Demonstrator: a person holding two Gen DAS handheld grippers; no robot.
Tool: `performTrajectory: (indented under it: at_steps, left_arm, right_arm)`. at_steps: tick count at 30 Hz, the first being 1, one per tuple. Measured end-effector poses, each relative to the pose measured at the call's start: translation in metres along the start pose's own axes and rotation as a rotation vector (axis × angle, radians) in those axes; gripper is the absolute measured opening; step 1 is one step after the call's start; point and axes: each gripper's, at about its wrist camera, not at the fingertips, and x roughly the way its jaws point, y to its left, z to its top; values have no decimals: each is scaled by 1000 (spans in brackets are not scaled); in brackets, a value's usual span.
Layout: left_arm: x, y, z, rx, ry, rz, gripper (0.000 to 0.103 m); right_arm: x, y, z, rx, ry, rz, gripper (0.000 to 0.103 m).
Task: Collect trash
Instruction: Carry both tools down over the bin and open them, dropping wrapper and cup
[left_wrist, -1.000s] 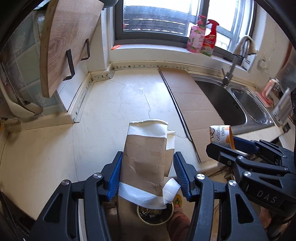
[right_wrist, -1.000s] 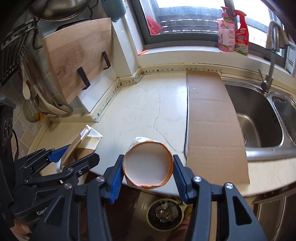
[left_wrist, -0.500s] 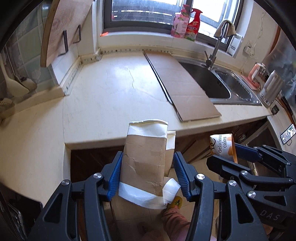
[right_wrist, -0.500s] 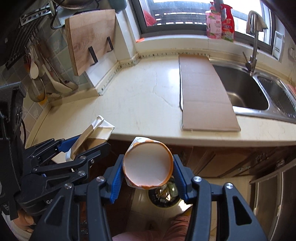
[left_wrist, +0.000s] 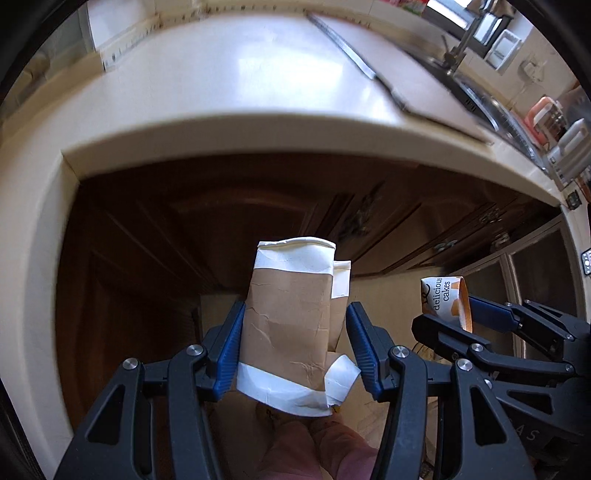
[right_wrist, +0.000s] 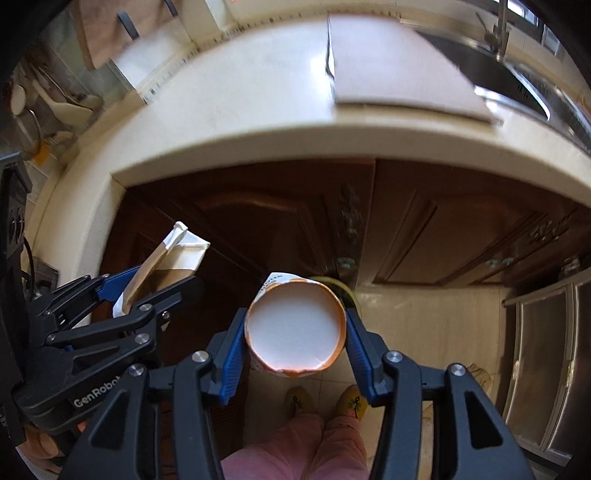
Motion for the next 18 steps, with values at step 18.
performTrajectory:
  at_steps: [18]
  left_arm:
    - [226,52,-60,-92,62,-80,53]
  right_arm:
    - [243,-51,-42,-57,151,69,51]
